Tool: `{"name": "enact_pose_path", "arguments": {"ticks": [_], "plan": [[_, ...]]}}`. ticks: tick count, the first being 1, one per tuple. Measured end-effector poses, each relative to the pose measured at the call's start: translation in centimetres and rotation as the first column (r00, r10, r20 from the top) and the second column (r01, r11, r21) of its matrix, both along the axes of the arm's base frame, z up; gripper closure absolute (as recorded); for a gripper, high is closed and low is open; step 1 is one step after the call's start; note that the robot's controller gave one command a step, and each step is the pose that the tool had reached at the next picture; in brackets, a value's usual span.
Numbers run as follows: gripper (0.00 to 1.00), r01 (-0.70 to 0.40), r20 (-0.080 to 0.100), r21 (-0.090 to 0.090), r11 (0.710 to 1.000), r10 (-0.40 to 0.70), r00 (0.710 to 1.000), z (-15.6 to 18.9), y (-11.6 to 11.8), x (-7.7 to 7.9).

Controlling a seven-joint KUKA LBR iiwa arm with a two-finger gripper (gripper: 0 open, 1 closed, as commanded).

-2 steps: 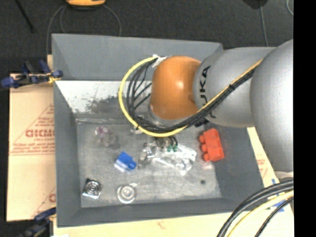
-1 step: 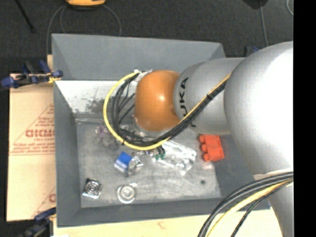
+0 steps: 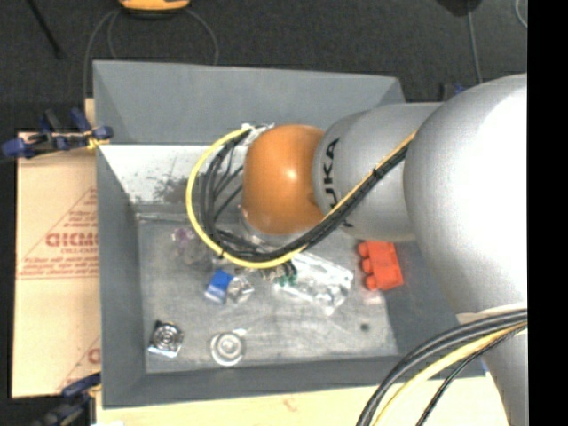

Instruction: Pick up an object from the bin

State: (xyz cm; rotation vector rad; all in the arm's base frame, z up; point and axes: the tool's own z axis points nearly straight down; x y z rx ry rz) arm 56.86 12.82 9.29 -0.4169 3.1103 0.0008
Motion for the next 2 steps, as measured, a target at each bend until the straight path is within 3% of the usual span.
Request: {"name": "enact_pose_path", "arguments": {"ticks": [1, 2], "plan": [[1.00, -0.011, 0.008, 0.000, 1.000, 0.011, 1.000, 10.6, 0.7, -0.6], [1.00, -0.167, 0.009, -0.001, 0.986, 0.167, 0.986, 18.9, 3.4, 1.9]]}}
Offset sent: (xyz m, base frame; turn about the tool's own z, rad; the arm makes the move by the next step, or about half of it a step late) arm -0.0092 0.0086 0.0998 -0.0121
